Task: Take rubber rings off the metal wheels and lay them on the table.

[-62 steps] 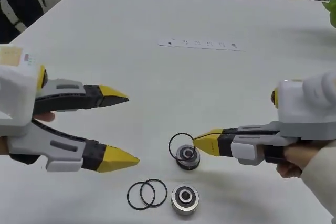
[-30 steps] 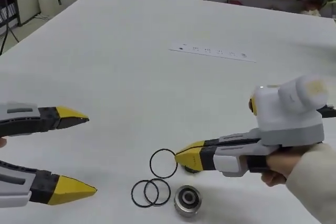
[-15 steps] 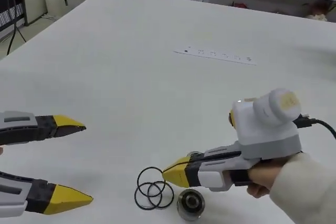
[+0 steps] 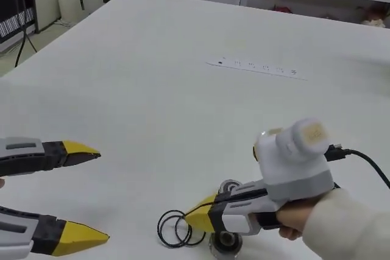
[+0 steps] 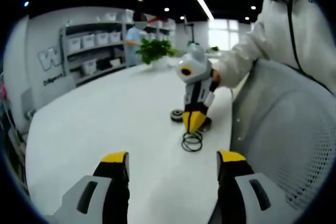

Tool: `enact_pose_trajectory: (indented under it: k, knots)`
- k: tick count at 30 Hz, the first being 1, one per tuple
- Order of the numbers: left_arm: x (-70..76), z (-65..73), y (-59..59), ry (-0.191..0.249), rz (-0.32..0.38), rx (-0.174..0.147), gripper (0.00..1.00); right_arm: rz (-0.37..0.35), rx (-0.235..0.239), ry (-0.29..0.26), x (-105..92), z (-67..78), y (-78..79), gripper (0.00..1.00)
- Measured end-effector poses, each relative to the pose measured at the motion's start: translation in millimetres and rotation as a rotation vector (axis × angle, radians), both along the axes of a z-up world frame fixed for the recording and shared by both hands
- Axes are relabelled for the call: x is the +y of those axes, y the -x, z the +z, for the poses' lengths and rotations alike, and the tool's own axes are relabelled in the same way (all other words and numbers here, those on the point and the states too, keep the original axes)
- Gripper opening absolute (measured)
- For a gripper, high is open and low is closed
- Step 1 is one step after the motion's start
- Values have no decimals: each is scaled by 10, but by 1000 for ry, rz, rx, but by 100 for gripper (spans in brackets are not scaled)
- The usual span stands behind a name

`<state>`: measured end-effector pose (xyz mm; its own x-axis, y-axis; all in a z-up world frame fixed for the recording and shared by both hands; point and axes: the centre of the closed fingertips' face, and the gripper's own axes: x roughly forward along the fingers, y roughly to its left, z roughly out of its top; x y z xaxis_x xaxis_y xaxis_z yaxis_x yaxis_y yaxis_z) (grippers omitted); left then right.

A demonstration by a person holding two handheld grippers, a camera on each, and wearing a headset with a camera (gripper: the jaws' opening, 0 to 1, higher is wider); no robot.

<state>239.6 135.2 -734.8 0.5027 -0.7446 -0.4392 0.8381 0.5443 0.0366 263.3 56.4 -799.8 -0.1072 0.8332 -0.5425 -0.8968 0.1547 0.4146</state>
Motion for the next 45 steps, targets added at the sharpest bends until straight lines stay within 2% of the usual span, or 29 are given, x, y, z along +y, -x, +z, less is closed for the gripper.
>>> enact_pose_trajectory:
  k: [6,10,12,17,20,25,31,37,45]
  knots:
    - [-10,10,-6,-2,-4,-2,68,6,-27,17,-8,-35,-11,2]
    - [-13,21,-17,-7,-5,-6,67,-1,-25,27,-29,-53,-26,7]
    - [-21,40,-22,-6,-6,-11,67,-9,-36,24,-46,-23,-54,10]
    - [-47,77,-47,-4,-4,-18,67,-30,-54,-1,-87,96,-128,10]
    - [-107,139,-46,7,-16,-24,67,-60,-50,-29,-112,192,-186,11]
    - [-204,252,-111,23,-33,-39,67,-89,-72,-70,-161,357,-272,12]
    - [-325,364,-204,10,-74,-66,67,-134,-110,-102,-315,496,-417,13]
    - [-441,425,-305,-4,-111,-83,66,-178,-136,-116,-496,554,-528,14]
    - [-661,484,-463,-22,-163,-107,63,-236,-165,-120,-706,542,-647,16]
